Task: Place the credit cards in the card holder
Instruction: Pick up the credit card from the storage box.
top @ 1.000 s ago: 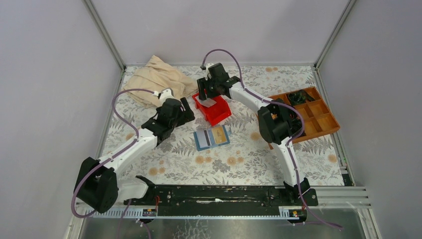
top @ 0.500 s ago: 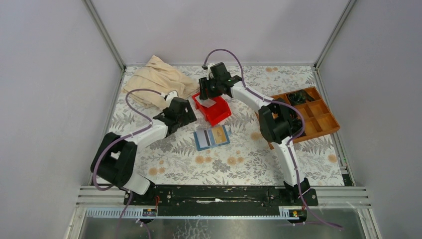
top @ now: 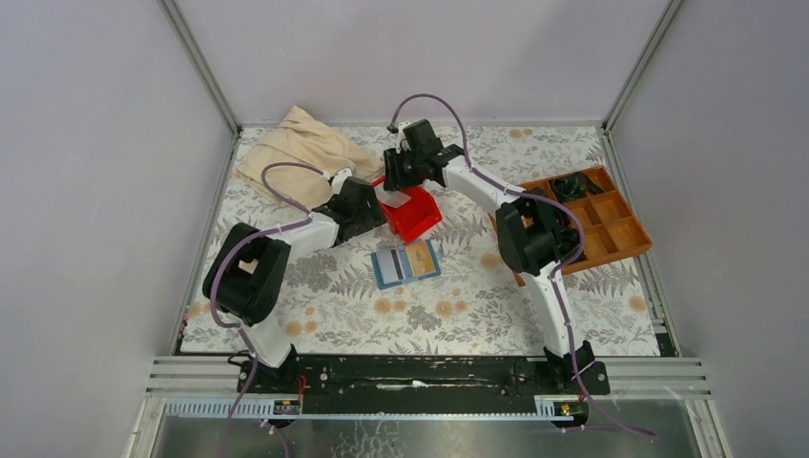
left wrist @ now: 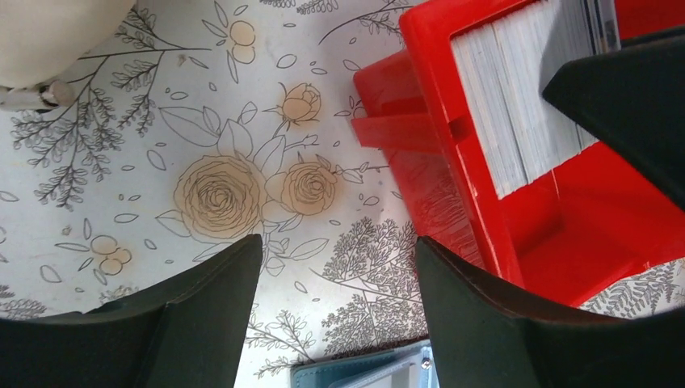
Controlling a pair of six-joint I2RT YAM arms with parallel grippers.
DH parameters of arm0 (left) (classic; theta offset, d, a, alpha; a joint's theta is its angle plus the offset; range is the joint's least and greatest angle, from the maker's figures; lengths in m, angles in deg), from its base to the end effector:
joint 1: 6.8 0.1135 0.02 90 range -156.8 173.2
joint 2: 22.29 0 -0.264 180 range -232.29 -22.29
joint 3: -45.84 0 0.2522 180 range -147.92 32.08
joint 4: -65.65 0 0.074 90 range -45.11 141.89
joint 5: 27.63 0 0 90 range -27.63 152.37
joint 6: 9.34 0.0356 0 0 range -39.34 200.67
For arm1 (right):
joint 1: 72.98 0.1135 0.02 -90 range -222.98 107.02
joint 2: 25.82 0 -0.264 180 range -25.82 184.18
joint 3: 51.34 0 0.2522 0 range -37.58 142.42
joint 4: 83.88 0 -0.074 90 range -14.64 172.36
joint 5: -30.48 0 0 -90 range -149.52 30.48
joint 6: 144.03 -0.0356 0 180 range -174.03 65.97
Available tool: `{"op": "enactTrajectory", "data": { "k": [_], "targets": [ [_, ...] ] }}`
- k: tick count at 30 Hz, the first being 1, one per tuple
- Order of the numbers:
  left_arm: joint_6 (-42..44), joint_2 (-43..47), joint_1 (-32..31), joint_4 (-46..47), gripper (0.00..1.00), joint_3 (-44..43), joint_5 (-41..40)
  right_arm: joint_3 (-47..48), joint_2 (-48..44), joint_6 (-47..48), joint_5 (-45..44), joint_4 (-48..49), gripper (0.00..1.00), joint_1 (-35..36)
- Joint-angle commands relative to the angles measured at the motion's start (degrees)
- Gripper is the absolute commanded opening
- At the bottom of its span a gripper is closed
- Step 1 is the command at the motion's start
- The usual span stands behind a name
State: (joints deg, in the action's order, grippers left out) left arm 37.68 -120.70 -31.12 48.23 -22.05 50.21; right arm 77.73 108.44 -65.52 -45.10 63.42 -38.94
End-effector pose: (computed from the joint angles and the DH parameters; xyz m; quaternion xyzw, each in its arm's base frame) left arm 0.3209 -0.1368 0.1658 -0.1880 0.9097 -0.1154 0.3518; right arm 0.4434 0.3102 0.2131 -0.2283 0.8633 0.2726 0.3582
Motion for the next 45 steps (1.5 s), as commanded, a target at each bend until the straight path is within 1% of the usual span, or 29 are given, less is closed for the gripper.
{"op": "enactTrajectory", "data": {
  "k": [1, 11, 22, 29, 33, 38, 42, 44, 45],
  "targets": [
    [-1.2, -1.7, 0.6, 1.9, 0.76, -2.4, 0.5, -0.2, -2.6, -0.8, 2.1, -0.6, 0.47, 0.3],
    [-1.9, -4.0, 1.1, 0.6, 0.76, -5.8, 0.0, 0.2, -4.6, -0.8, 2.2, -1.2, 0.41, 0.8],
    [-1.5, -6.0, 2.0, -1.1, 0.76, -9.2, 0.2, 0.7, -6.1, -0.7, 1.8, -1.7, 0.38, 1.1],
    [-1.0, -7.5, 2.8, -1.9, 0.77, -11.8, 0.3, 1.3, -6.5, -0.3, 0.6, -2.4, 0.31, 1.2],
    [-0.5, -8.4, 3.4, -2.3, 0.77, -13.6, 0.2, 1.5, -6.9, 0.1, -1.3, -2.9, 0.29, 1.2],
    [0.0, -9.8, 4.1, -2.8, 0.77, -16.2, 0.6, 1.5, -7.7, 1.7, -7.6, -4.1, 0.17, 1.4],
    [0.2, -9.8, 4.2, -2.9, 0.77, -16.8, 0.6, -0.1, -9.2, 2.6, -14.6, -3.8, 0.03, 1.5],
    [0.2, -9.6, 4.1, -2.9, 0.77, -16.7, 0.6, -0.9, -9.8, 3.0, -17.0, -3.4, 0.0, 1.6],
    [0.1, -9.2, 4.2, -2.9, 0.77, -16.5, 0.6, -1.3, -10.2, 3.2, -17.9, -3.2, 0.0, 1.6]
  ]
}}
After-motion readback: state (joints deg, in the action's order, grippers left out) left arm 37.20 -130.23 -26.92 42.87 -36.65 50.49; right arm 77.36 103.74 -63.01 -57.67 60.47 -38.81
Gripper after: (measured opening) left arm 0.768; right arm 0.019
